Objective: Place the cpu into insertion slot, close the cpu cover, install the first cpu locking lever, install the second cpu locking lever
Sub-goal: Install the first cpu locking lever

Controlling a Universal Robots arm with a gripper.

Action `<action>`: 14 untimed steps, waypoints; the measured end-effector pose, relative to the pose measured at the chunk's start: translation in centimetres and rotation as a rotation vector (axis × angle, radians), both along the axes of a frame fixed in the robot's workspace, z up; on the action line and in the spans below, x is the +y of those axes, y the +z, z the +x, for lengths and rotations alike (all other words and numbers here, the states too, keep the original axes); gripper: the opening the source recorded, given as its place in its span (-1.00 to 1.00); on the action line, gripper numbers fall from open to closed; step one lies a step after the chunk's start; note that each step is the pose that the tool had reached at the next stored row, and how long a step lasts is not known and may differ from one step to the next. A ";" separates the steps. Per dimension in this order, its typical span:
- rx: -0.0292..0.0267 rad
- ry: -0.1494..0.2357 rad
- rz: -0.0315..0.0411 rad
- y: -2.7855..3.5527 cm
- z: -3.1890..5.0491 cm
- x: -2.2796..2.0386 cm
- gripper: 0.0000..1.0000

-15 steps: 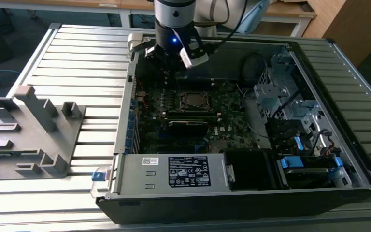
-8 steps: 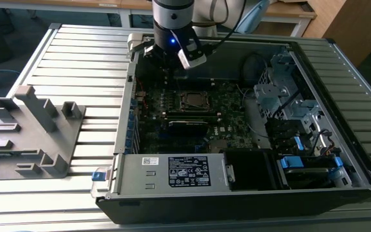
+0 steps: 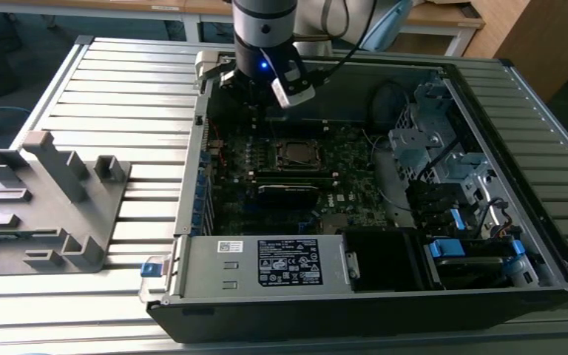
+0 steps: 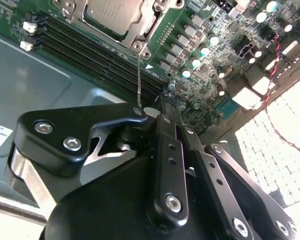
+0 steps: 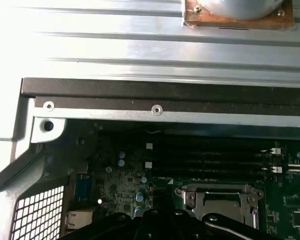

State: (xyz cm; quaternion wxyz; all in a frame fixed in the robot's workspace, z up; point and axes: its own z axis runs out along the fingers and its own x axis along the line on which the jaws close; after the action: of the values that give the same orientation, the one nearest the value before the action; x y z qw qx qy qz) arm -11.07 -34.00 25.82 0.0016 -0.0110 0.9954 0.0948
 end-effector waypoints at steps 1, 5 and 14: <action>0.0002 0.000 0.0041 -0.02 -0.02 0.00 -0.79; -0.0001 0.000 0.0543 -0.06 -0.05 0.00 -0.79; 0.0000 0.000 0.0584 -0.42 0.03 0.01 -0.79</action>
State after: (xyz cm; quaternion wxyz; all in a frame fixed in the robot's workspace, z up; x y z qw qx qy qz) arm -11.04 -34.00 25.40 0.0019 -0.0110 0.9922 0.1238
